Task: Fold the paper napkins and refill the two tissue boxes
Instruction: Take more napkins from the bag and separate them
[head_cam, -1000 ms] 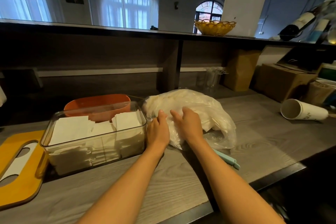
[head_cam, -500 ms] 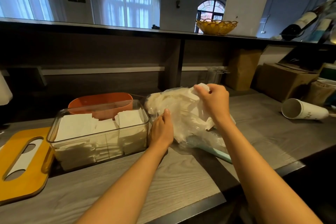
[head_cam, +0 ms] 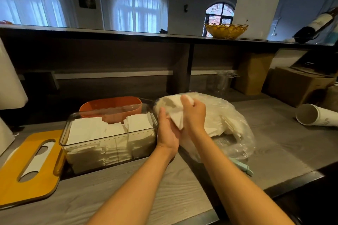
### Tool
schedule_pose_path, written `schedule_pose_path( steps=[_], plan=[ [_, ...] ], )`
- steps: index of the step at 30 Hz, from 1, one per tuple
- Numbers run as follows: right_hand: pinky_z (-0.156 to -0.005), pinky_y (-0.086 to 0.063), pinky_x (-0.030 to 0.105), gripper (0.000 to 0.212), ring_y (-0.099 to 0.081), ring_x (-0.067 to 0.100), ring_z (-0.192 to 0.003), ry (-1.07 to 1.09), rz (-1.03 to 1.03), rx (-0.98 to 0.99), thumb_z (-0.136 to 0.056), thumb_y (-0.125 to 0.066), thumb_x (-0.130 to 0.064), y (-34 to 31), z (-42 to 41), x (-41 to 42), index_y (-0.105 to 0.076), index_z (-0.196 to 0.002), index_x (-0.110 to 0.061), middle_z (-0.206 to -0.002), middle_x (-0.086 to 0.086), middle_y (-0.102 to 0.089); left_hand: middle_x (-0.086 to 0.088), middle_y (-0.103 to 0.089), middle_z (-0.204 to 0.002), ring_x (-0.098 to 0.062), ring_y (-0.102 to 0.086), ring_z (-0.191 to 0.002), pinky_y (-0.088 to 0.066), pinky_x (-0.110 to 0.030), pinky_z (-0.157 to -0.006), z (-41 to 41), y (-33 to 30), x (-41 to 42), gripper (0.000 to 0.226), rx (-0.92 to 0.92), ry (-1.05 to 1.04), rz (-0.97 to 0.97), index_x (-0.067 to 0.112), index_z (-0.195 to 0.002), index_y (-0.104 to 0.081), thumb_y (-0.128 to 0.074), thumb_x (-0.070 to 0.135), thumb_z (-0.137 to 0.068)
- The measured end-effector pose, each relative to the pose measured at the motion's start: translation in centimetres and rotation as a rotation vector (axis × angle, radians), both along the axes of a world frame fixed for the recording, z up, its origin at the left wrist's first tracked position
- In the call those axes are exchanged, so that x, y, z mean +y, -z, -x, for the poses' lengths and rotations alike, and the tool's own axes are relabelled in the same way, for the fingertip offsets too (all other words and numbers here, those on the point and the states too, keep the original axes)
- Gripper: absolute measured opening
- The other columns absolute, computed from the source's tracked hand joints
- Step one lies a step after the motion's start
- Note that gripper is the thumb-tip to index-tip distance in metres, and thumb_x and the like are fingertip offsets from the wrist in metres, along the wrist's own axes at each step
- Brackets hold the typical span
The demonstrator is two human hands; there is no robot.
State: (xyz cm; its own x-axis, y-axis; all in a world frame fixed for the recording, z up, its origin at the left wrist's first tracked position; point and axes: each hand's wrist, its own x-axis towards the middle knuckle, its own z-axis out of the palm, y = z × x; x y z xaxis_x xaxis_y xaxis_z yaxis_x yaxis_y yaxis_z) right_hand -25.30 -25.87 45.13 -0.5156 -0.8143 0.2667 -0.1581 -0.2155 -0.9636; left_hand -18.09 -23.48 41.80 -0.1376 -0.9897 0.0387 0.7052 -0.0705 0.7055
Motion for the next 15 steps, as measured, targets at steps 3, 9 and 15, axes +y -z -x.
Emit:
schedule_pose_path(
  steps=[3,9,15],
  plan=[
    [-0.081,-0.053,0.034,0.031,-0.062,0.011,-0.092,-0.046,-0.056,0.135,-0.095,-0.060,-0.039,2.3,0.4,-0.1,-0.066,-0.112,-0.013,-0.103,-0.001,-0.068,-0.012,-0.070,-0.125,-0.028,-0.064,-0.120,-0.050,-0.043,-0.102,0.0,0.0,-0.3,0.051,0.043,0.087,-0.110,0.015,-0.135,-0.060,-0.046,0.049,-0.100],
    [-0.075,-0.052,0.026,0.009,-0.062,0.010,-0.088,-0.124,-0.135,0.305,-0.096,-0.055,-0.030,3.0,0.0,0.2,-0.063,-0.096,-0.026,-0.093,-0.009,-0.063,-0.010,-0.070,-0.122,-0.030,-0.067,-0.111,-0.054,-0.051,-0.097,0.2,0.7,-1.6,0.041,-0.060,0.071,-0.267,0.023,-0.134,-0.057,-0.060,0.041,-0.098],
    [-0.064,-0.049,0.025,0.021,-0.060,0.014,-0.078,-0.202,-0.140,-0.018,-0.096,-0.059,-0.022,0.3,1.9,1.0,-0.070,-0.095,-0.005,-0.088,0.003,-0.065,-0.014,-0.070,-0.121,-0.036,-0.071,-0.104,-0.061,-0.051,-0.077,0.2,1.6,-2.8,0.047,-0.097,0.043,-0.272,0.022,-0.142,-0.050,-0.059,0.038,-0.099]
  ],
)
